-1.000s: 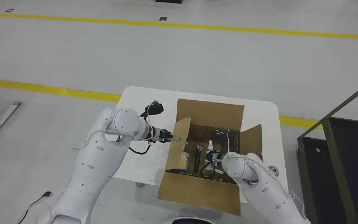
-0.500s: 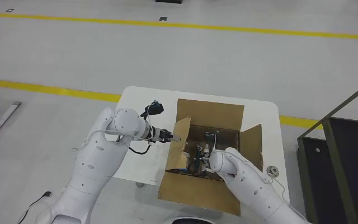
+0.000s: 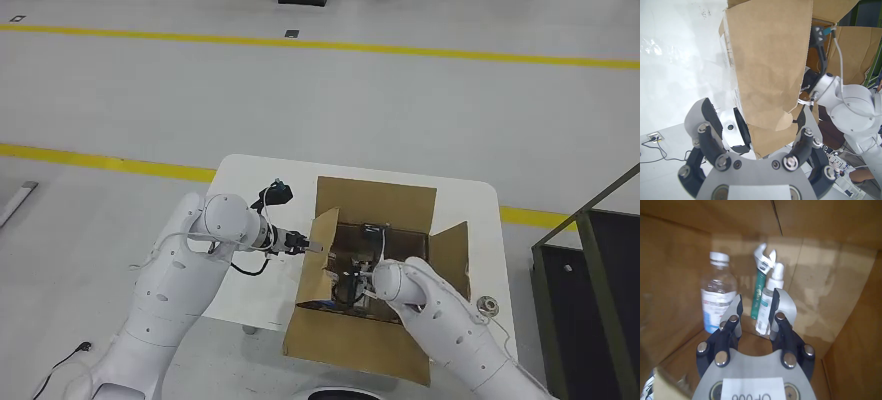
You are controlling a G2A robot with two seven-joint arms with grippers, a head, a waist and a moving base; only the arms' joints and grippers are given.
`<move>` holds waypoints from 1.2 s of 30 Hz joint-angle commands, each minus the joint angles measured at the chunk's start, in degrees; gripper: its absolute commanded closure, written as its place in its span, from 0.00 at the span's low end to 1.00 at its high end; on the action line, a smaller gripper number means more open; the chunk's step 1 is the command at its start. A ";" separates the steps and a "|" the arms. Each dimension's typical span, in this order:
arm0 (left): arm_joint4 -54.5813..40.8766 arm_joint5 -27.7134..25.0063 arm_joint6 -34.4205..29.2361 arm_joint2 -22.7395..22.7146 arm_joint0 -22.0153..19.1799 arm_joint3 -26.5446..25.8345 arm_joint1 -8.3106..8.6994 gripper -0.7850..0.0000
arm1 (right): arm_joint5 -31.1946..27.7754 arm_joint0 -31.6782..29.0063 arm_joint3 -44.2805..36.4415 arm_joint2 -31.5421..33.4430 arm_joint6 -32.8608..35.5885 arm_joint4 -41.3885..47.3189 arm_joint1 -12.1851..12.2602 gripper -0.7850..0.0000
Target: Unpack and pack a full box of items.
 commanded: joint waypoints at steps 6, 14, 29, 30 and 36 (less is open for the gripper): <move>0.00 0.00 0.00 0.00 0.00 0.00 0.00 0.00 | -5.41 -14.38 -28.04 19.52 -0.44 -3.51 4.62 1.00; 0.00 0.00 0.00 0.00 0.00 0.00 0.00 0.00 | -11.56 -31.05 -42.41 45.39 -5.03 -5.54 7.11 1.00; 0.00 0.00 0.00 0.00 0.00 0.00 0.00 0.00 | -22.19 -36.65 -26.39 52.96 16.91 -28.85 9.68 1.00; 0.00 0.00 0.00 0.00 0.00 0.00 0.00 0.00 | -22.66 -35.46 -24.89 51.89 18.13 -29.71 9.73 0.78; 0.00 0.00 0.00 0.00 0.00 0.00 0.00 0.00 | -24.98 -28.50 -16.59 47.07 20.73 -30.43 9.70 0.50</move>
